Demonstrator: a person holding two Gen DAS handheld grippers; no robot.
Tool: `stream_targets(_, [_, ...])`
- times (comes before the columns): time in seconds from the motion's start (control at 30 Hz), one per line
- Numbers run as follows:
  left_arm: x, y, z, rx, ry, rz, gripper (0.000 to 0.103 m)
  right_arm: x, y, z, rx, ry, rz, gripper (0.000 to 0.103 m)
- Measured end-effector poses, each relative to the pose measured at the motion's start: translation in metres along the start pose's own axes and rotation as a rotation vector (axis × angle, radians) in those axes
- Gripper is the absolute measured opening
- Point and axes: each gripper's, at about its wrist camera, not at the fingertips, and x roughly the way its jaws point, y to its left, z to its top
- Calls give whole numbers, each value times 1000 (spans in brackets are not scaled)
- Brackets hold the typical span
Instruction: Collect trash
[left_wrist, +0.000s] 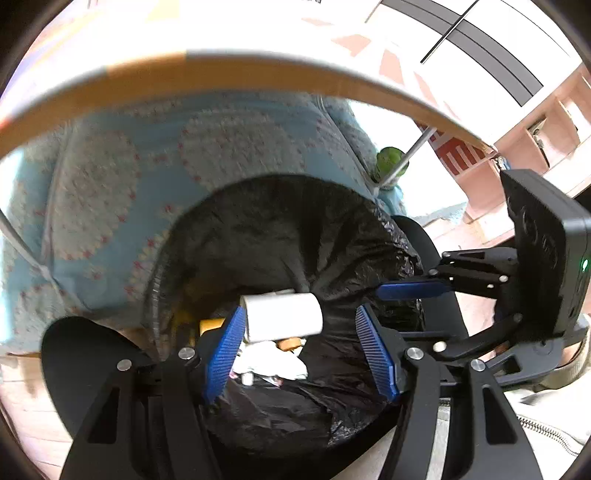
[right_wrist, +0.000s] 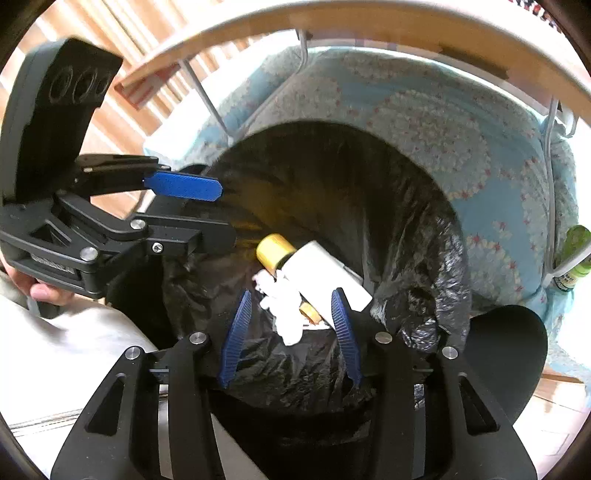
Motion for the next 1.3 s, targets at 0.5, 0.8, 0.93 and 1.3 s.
stream_targets(0.5, [-69, -21, -1, 61, -136, -13, 82, -61, 24, 14, -32, -74, -25, 66])
stream_targets(0.8, [-102, -36, -2, 72, -147, 7, 90, -94, 39, 18, -82, -60, -56, 79])
stream_targets(0.93, [-107, -41, -3, 79, -145, -12, 95, -102, 42, 16, -76, -63, -38, 81])
stream_targets(1.3, [-108, -50, -8, 110, -131, -6, 95, -112, 47, 3, -43, -61, -38, 83])
